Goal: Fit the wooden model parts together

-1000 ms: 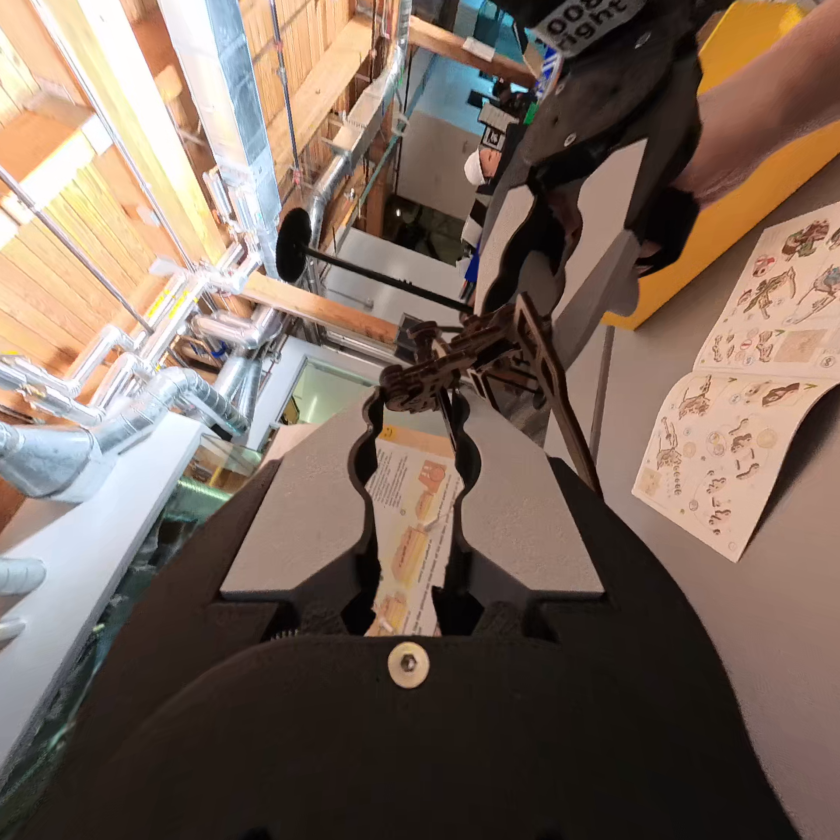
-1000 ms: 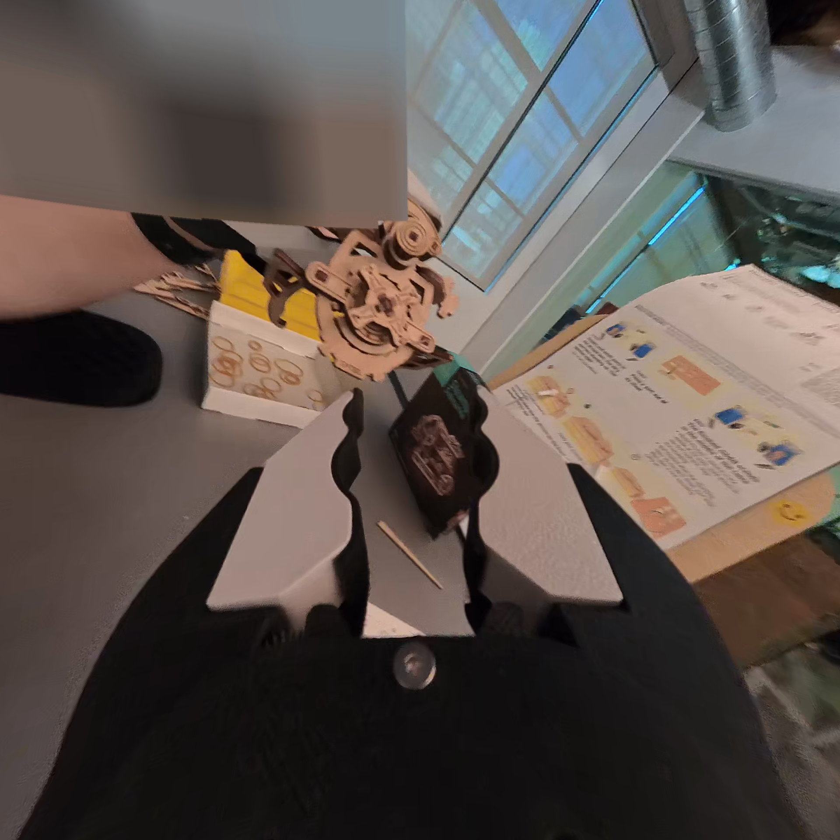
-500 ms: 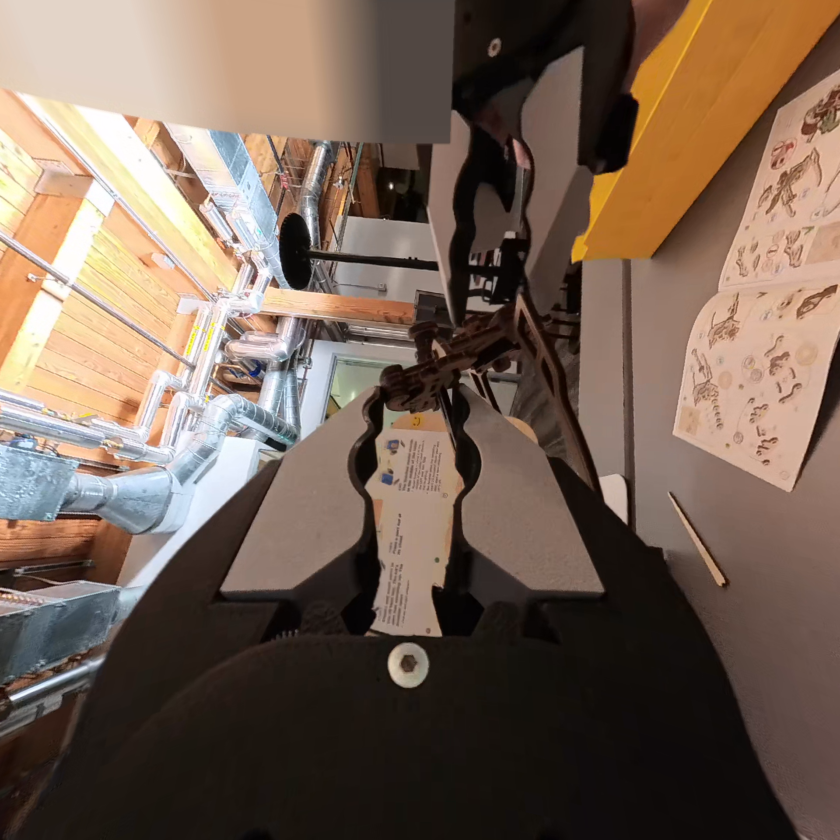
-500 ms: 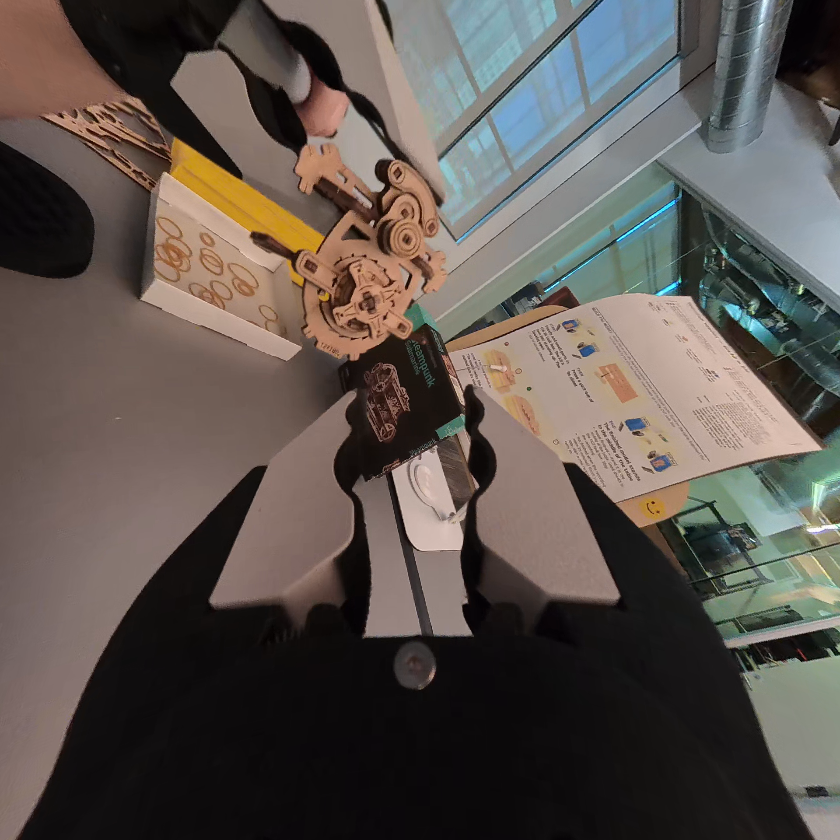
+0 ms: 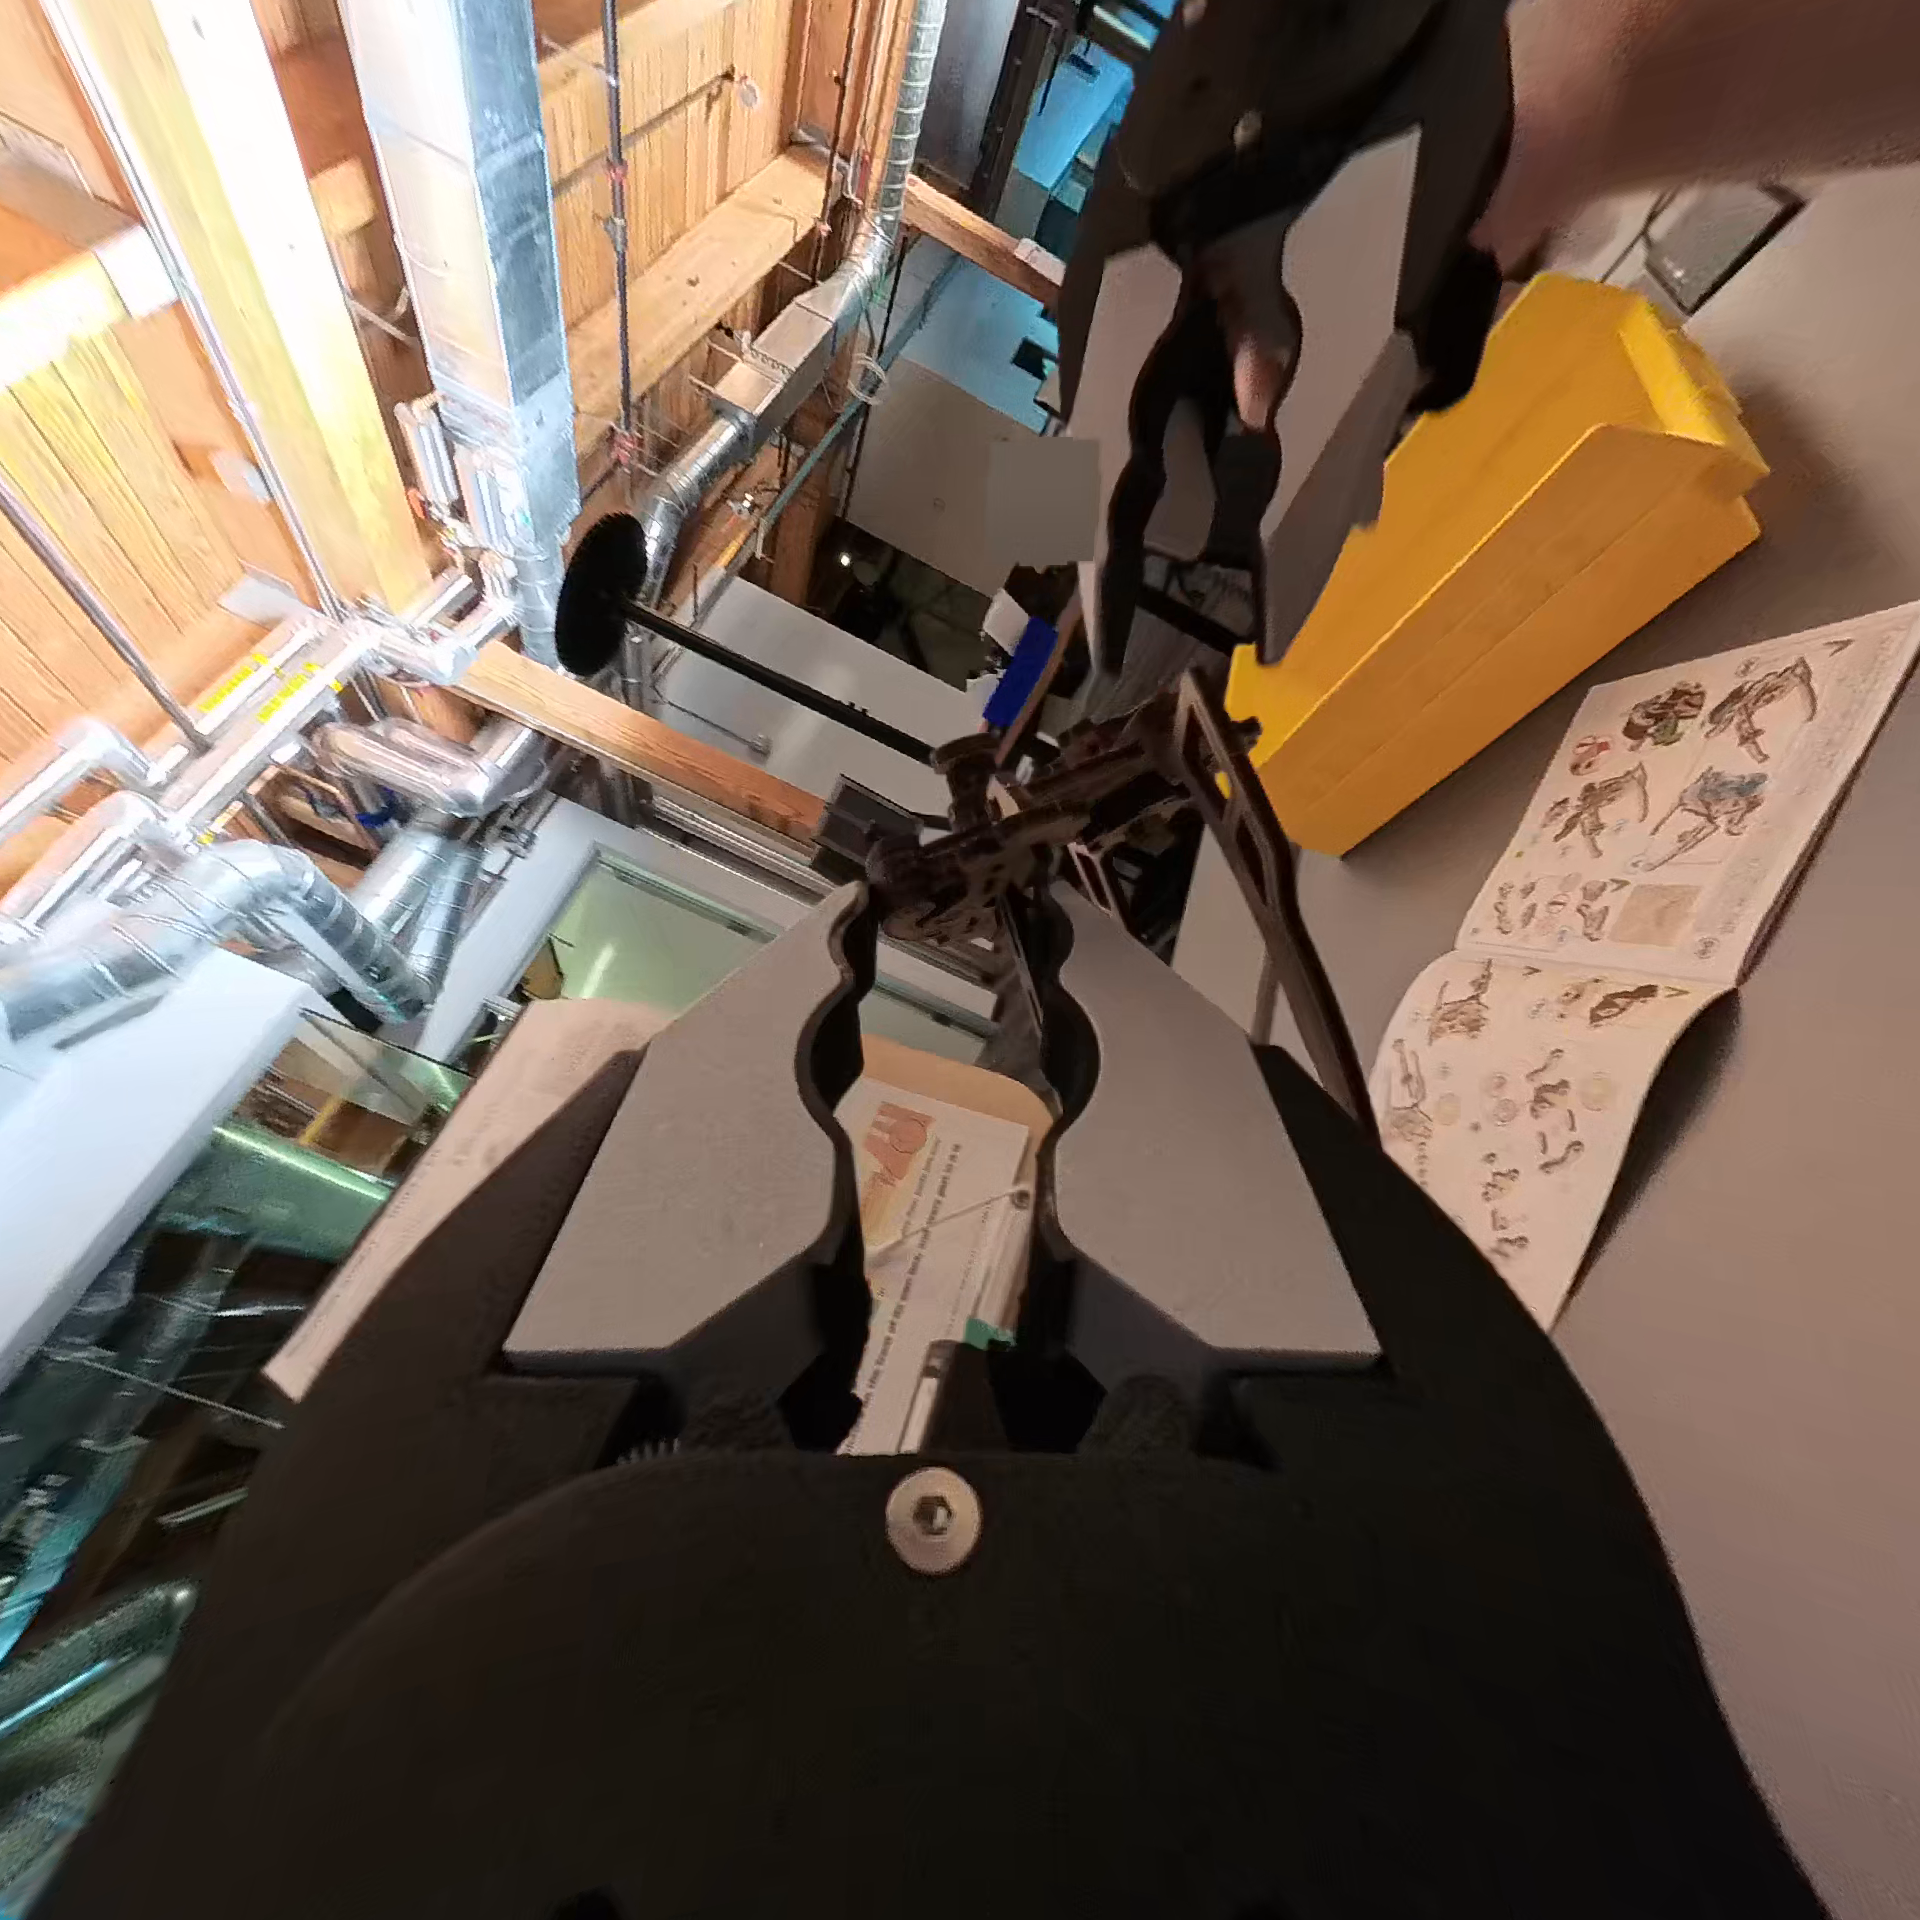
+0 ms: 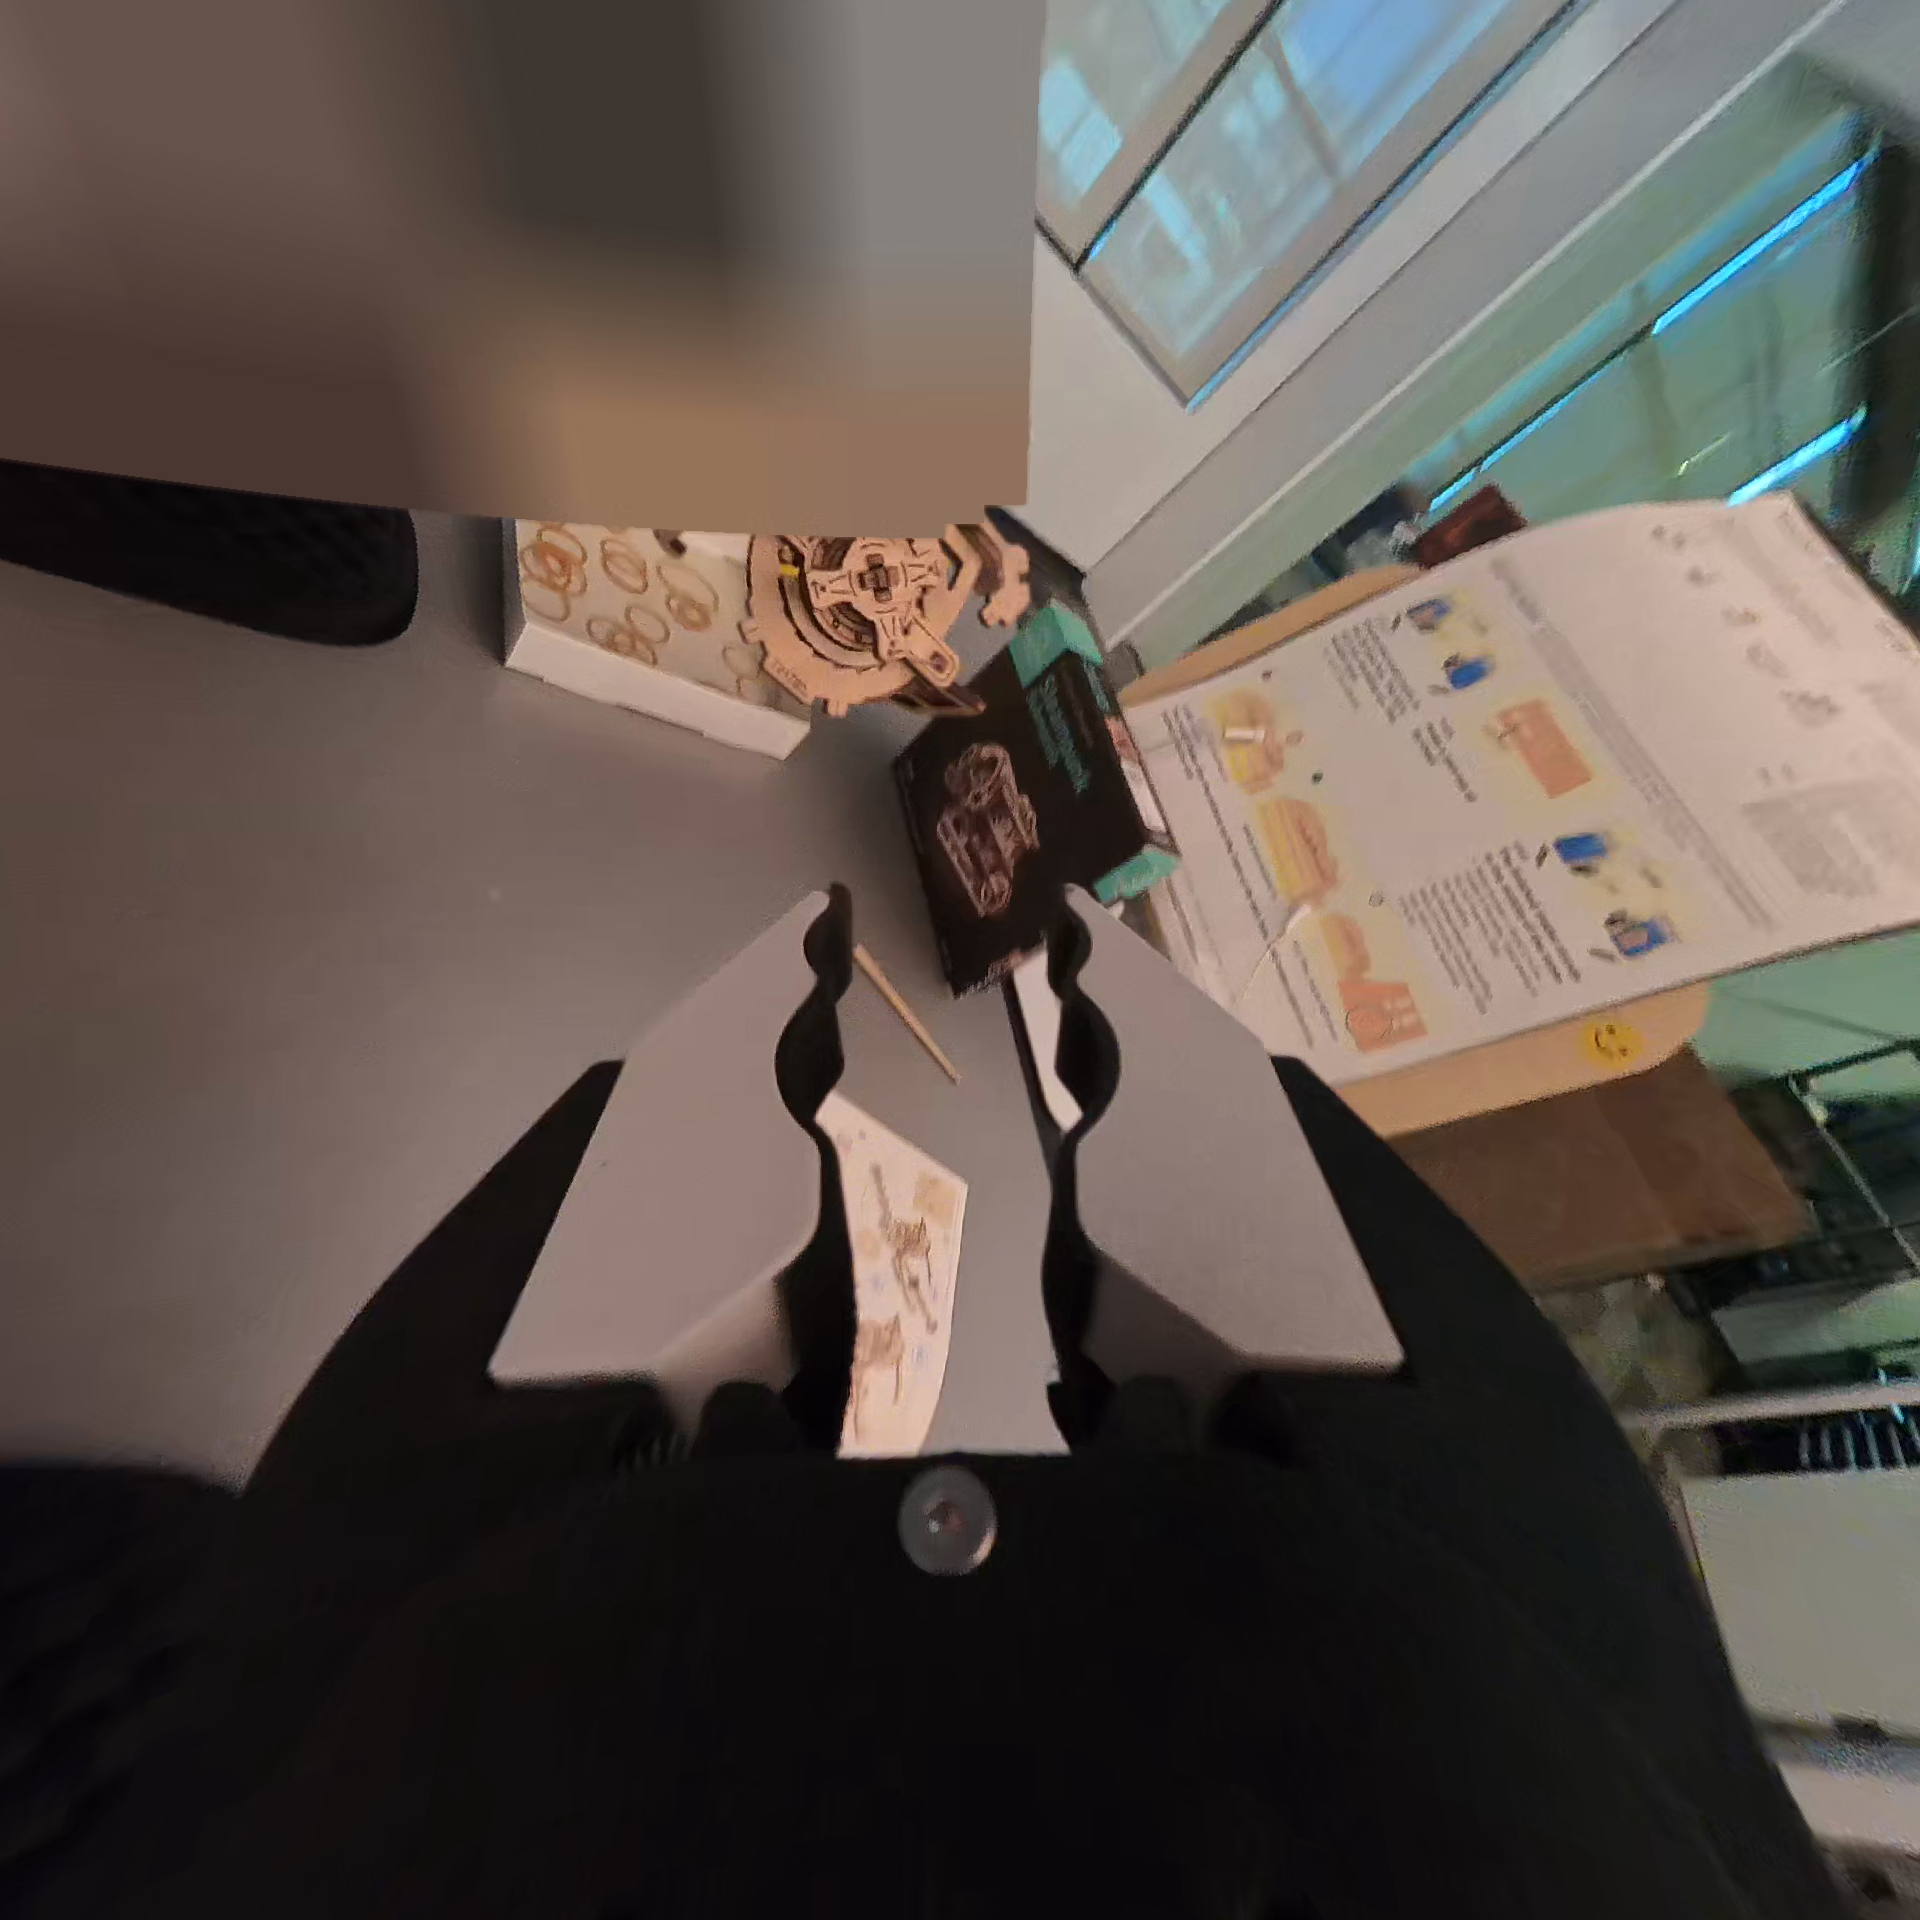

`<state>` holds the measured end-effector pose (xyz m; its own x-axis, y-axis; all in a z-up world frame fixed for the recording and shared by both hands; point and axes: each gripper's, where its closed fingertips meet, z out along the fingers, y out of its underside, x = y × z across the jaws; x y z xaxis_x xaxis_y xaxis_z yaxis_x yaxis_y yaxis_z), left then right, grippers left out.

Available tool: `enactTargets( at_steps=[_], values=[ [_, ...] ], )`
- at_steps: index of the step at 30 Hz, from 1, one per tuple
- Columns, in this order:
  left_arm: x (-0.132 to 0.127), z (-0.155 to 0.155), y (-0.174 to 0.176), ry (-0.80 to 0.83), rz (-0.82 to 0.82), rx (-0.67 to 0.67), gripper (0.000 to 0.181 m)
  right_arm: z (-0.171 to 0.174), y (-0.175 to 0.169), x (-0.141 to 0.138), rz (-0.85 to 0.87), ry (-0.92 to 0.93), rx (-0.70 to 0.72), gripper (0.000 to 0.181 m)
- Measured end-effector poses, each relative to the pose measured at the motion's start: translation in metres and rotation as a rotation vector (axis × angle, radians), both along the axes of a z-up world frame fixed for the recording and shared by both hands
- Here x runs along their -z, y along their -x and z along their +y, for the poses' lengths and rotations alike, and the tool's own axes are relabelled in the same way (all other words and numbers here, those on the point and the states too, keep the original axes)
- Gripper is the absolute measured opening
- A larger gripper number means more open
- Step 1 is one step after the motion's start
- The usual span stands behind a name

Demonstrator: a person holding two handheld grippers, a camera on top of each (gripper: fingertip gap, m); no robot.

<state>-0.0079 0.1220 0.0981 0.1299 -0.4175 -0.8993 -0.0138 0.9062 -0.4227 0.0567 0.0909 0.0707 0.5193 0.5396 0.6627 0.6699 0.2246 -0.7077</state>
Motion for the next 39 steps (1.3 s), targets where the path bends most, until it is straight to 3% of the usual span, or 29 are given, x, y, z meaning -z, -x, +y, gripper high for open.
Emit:
enactTargets(
  at_steps=[10, 15, 19, 24, 35, 39],
  values=[
    [0.056, -0.003, -0.035, 0.071, 0.190, 0.028, 0.028, -0.021, -0.092, -0.003, 0.008, 0.087, 0.291, 0.033],
    [0.087, -0.017, -0.053, 0.080, 0.283, 0.066, 0.028, -0.016, -0.105, 0.000, -0.018, 0.095, 0.365, 0.032],
    [0.116, -0.034, -0.065, 0.127, 0.375, 0.132, 0.028, -0.003, -0.103, 0.020, -0.079, 0.156, 0.378, 0.031],
    [0.144, -0.037, -0.074, 0.104, 0.459, 0.111, 0.028, 0.011, -0.101, 0.039, -0.124, 0.207, 0.388, 0.030],
    [0.153, -0.037, -0.073, 0.096, 0.479, 0.136, 0.028, 0.022, -0.102, 0.046, -0.079, 0.250, 0.397, 0.028],
    [0.129, -0.029, -0.069, 0.073, 0.335, 0.168, 0.028, 0.022, -0.076, 0.033, 0.141, 0.300, 0.265, 0.028]
  ],
)
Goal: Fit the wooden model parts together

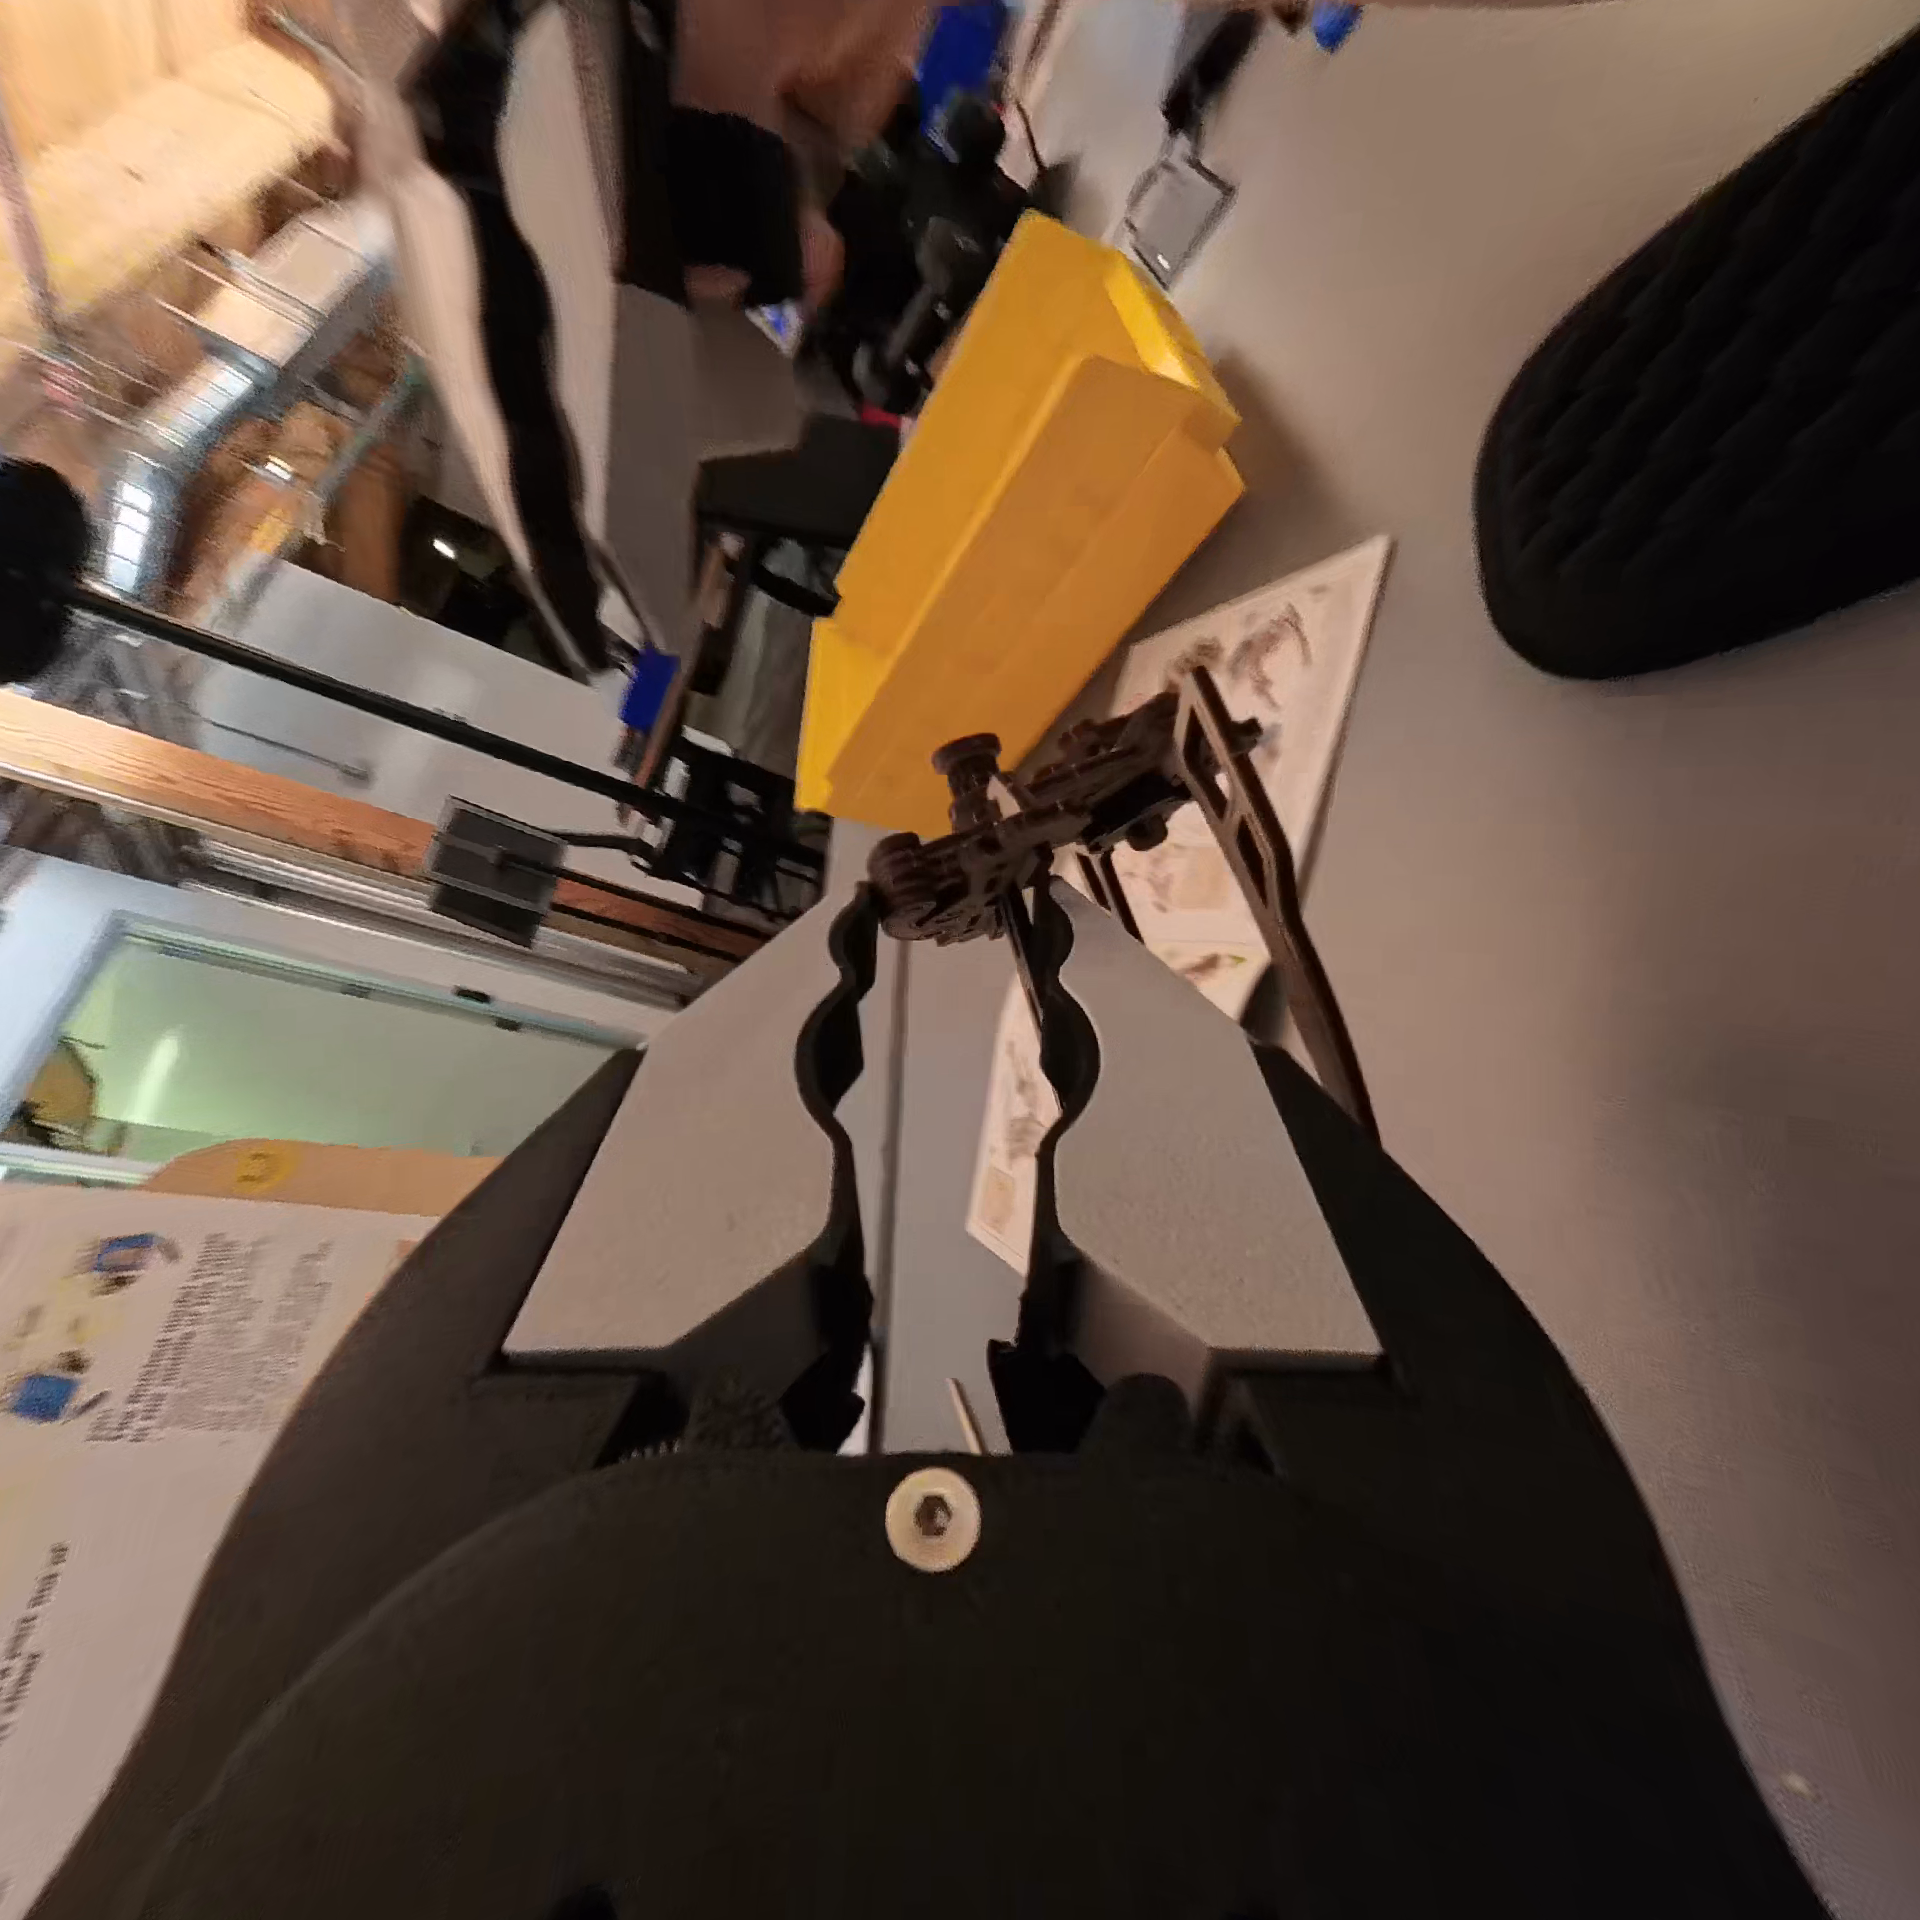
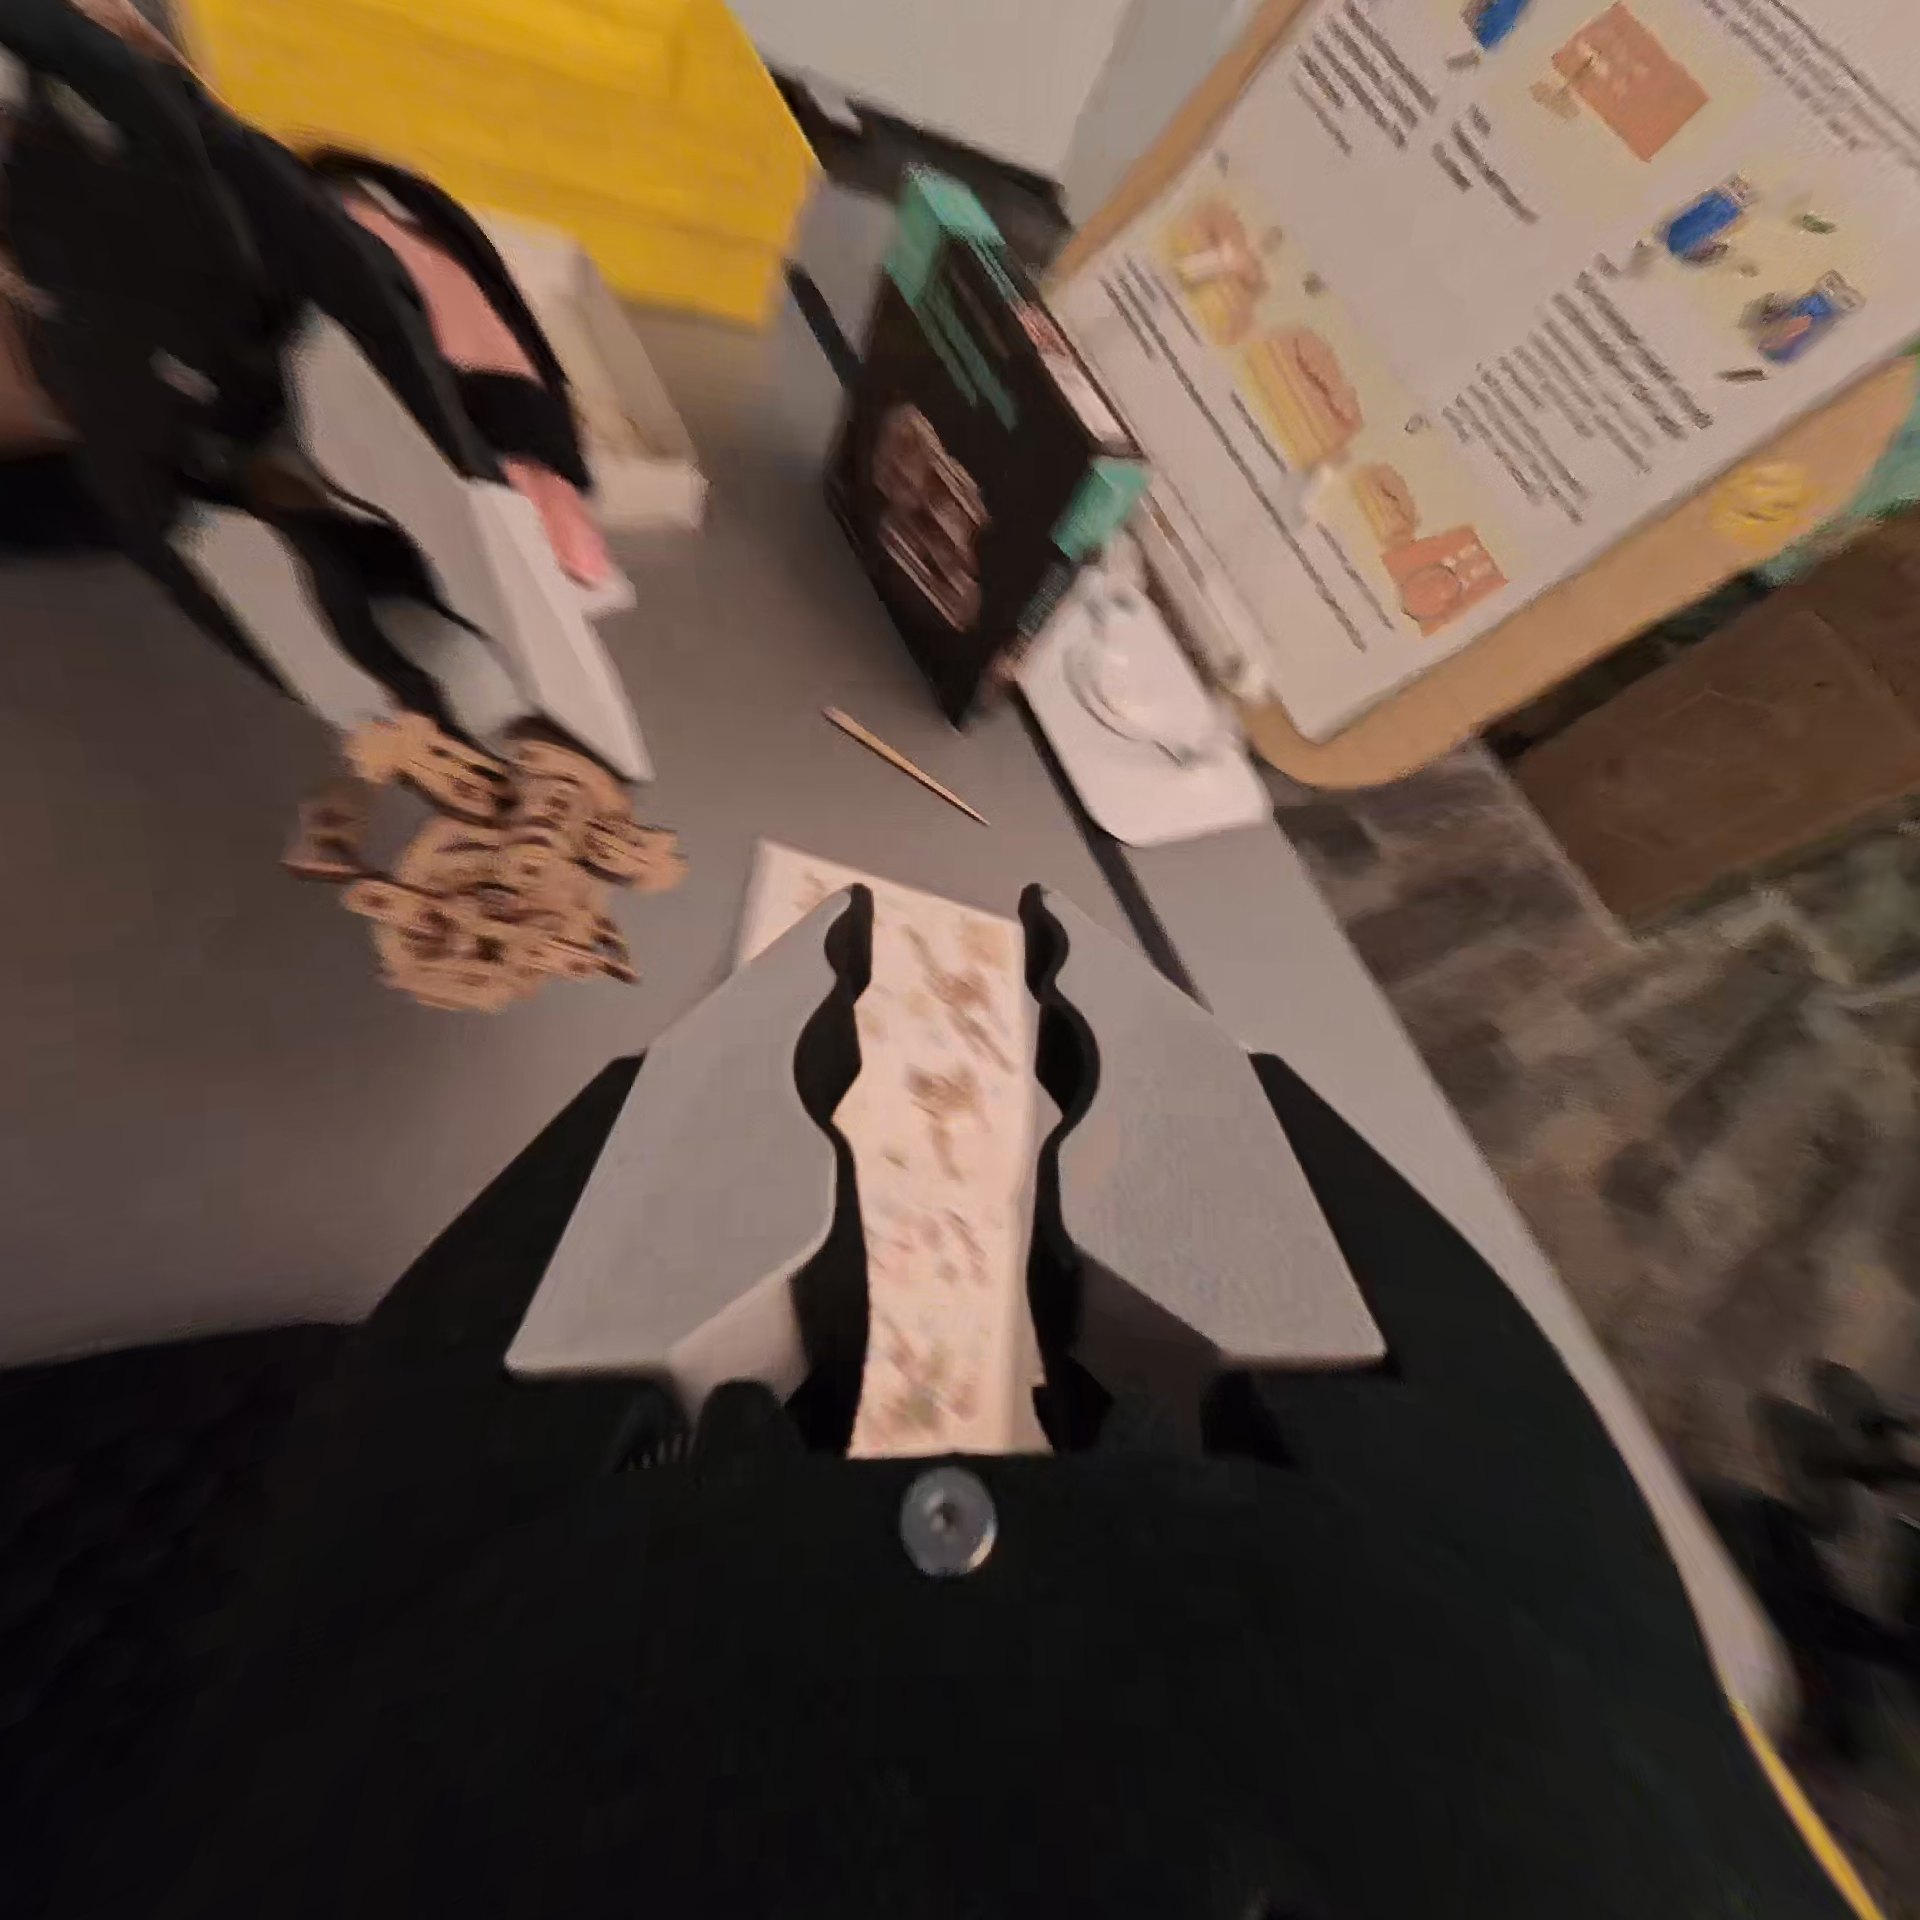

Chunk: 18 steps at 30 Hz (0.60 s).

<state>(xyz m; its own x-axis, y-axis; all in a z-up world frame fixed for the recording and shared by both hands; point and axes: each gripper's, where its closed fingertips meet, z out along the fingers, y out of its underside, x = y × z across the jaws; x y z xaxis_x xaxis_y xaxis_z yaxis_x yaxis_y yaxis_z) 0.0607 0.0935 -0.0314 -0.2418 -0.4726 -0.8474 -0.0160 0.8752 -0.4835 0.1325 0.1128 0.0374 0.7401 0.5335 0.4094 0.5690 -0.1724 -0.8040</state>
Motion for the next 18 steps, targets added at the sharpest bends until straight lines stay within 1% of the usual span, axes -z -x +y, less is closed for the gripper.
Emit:
enactTargets(
  at_steps=[1, 3, 6, 9, 13, 15, 18],
  values=[
    [-0.011, 0.001, 0.003, -0.002, -0.055, 0.013, 0.028, -0.004, 0.014, -0.002, 0.081, 0.031, -0.069, 0.027],
    [-0.032, 0.006, 0.009, -0.024, -0.146, 0.009, 0.027, -0.013, 0.037, -0.004, 0.174, 0.073, -0.190, 0.027],
    [-0.046, 0.011, 0.017, -0.083, -0.167, -0.028, 0.028, -0.024, 0.066, -0.004, 0.150, 0.065, -0.322, 0.029],
    [-0.051, 0.012, 0.020, -0.155, -0.176, -0.051, 0.027, -0.023, 0.081, -0.003, 0.099, 0.041, -0.336, 0.029],
    [-0.053, 0.012, 0.021, -0.171, -0.181, -0.054, 0.027, -0.020, 0.086, 0.005, 0.011, 0.020, -0.329, 0.029],
    [-0.055, 0.012, 0.022, -0.168, -0.185, -0.057, 0.027, -0.019, 0.082, 0.007, 0.012, 0.037, -0.316, 0.029],
    [-0.060, 0.015, 0.025, -0.152, -0.204, -0.058, 0.027, -0.020, 0.075, 0.007, 0.061, 0.055, -0.326, 0.029]
  ],
)
